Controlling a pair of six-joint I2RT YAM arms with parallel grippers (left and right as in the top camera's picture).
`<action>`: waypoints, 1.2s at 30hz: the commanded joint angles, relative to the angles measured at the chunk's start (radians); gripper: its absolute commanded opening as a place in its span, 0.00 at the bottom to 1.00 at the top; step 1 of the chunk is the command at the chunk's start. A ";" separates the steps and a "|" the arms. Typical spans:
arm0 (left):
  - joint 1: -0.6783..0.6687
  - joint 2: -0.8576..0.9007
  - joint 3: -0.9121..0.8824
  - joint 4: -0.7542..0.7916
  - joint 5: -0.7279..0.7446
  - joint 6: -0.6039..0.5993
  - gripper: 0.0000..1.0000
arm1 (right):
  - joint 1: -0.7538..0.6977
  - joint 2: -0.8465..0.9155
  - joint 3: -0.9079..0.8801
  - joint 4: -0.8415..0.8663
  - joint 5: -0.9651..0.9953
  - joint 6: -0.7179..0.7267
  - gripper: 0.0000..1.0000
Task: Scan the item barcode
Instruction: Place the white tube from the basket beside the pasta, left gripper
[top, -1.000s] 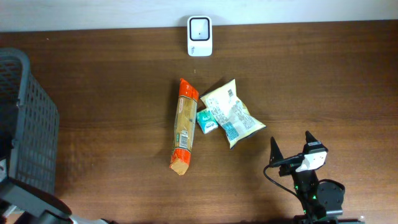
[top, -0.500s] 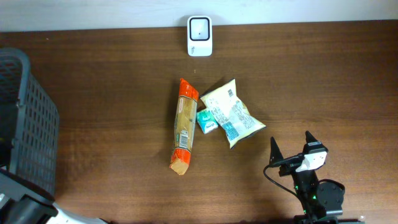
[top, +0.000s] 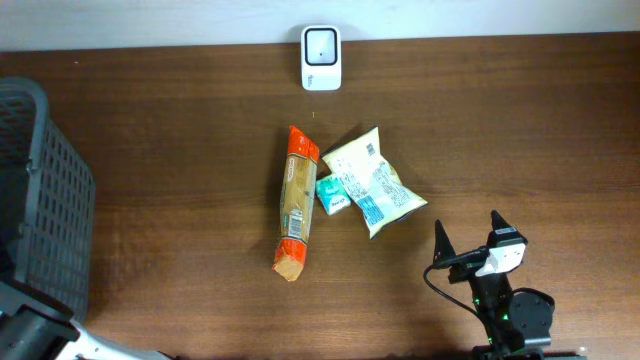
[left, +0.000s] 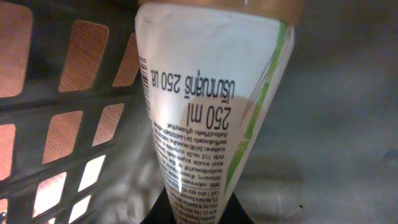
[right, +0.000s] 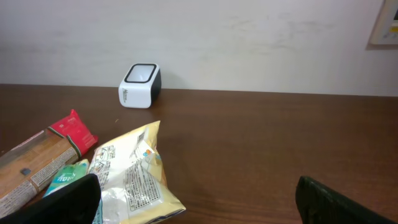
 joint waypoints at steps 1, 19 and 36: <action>-0.011 0.044 -0.026 -0.031 0.046 -0.006 0.00 | 0.001 -0.006 -0.008 0.000 -0.008 0.011 0.99; -0.343 -0.595 0.175 0.101 0.105 -0.171 0.00 | 0.001 -0.006 -0.008 0.000 -0.008 0.011 0.99; -1.147 -0.412 -0.063 -0.172 0.388 -0.648 0.00 | 0.001 -0.006 -0.008 0.000 -0.008 0.011 0.99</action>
